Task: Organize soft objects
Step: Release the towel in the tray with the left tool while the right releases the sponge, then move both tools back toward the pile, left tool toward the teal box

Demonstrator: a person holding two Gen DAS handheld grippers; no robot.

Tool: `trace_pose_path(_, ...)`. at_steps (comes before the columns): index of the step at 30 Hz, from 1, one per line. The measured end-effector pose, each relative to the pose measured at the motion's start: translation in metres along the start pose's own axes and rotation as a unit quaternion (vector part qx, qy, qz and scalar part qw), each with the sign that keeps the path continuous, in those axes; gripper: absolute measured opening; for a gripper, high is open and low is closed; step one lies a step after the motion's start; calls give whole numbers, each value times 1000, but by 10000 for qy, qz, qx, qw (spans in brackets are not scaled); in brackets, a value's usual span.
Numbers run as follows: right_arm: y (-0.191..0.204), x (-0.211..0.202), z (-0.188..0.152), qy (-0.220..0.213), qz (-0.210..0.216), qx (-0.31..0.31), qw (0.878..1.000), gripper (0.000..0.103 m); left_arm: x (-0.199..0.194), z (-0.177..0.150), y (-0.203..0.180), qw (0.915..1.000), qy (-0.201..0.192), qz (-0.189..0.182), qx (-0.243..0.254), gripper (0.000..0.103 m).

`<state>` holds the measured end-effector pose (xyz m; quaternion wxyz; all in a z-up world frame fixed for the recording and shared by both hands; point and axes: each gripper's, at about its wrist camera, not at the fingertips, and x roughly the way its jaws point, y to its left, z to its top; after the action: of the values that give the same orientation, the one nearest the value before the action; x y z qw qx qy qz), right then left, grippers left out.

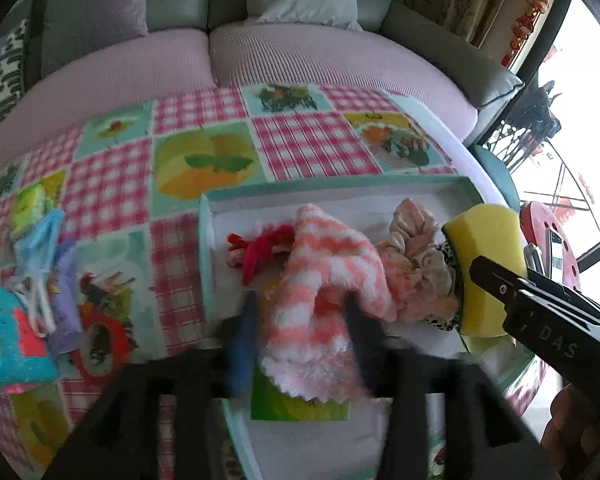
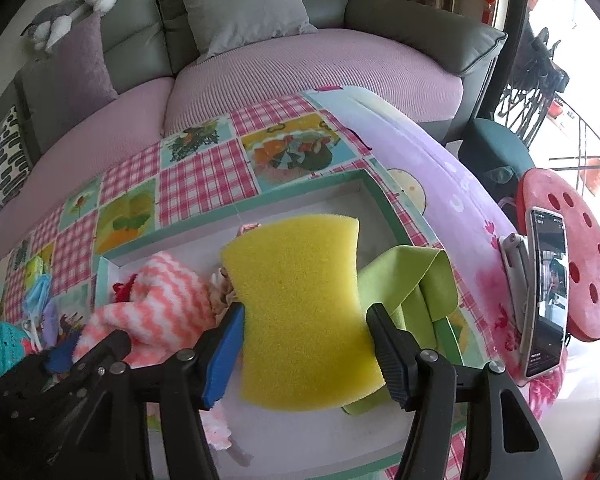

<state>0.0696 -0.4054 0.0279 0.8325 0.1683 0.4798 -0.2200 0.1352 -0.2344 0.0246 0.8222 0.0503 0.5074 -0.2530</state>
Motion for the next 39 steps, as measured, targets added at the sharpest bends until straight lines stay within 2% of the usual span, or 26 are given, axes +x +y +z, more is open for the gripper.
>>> trace_pose_path(5, 2, -11, 1, -98, 70, -62, 9999, 67, -21, 2, 11, 9995, -225, 159, -137, 55)
trace_pose_path(7, 4, -13, 1, -132, 77, -91, 9998, 67, -25, 2, 20, 9988, -279, 273, -293, 59)
trace_pose_path(12, 7, -11, 1, -73, 106, -120, 9998, 68, -18, 0, 45, 9955, -176, 599, -718, 60)
trace_pose_path(15, 9, -10, 0, -65, 76, -170, 9998, 77, -13, -2, 57, 9928, -83, 745, -931, 62)
trace_pose_path(19, 12, -7, 0, -35, 151, -206, 9997, 81, -12, -3, 67, 9896, -101, 946, -1079, 74)
trace_pose_path(23, 16, -5, -1, -7, 107, -276, 9996, 92, -11, -3, 73, 9873, -144, 1077, -1161, 75)
trace_pose_path(24, 17, -4, -1, 2, 145, -280, 9995, 99, -11, -3, 75, 9862, -162, 1137, -1193, 83)
trace_pose_path(25, 17, -4, -1, 0, 166, -281, 9995, 103, -10, -4, 77, 9853, -169, 1182, -1218, 96)
trace_pose_path(26, 18, -4, -2, 0, 189, -280, 9994, 103, -9, -4, 78, 9845, -171, 1230, -1241, 100)
trace_pose_path(31, 21, 1, -3, 79, 226, -303, 9993, 103, -8, -5, 82, 9820, -163, 1386, -1271, 100)
trace_pose_path(39, 27, -1, -3, 64, 193, -463, 9987, 103, -10, -3, 82, 9825, -138, 1388, -1231, 100)
